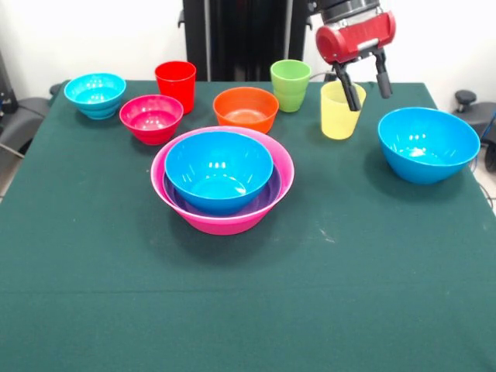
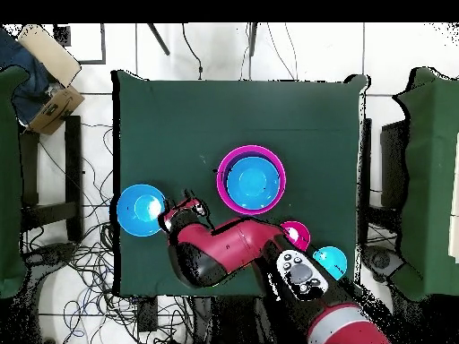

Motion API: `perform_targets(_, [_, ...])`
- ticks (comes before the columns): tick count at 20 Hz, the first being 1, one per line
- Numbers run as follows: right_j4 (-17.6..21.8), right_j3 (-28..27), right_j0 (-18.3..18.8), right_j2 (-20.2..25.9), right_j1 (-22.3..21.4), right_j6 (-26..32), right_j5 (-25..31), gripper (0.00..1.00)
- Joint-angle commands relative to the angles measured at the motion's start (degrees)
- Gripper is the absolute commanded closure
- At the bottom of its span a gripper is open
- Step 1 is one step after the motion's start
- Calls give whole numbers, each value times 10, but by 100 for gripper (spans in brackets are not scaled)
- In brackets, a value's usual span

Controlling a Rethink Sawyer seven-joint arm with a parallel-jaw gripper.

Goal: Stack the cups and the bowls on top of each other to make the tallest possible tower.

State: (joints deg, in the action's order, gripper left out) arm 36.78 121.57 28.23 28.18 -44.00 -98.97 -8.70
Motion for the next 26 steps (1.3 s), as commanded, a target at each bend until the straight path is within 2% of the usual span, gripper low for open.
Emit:
perform_targets(1, [56, -22, -28, -18, 46, -33, -20, 0])
perform_targets(3, [61, -23, -27, -19, 50, -32, -22, 0])
perform_targets(8, [69, -39, -65, -73, 75, -31, -71, 0])
perform_targets(26, [79, -28, -71, -80, 64, -38, -78, 0])
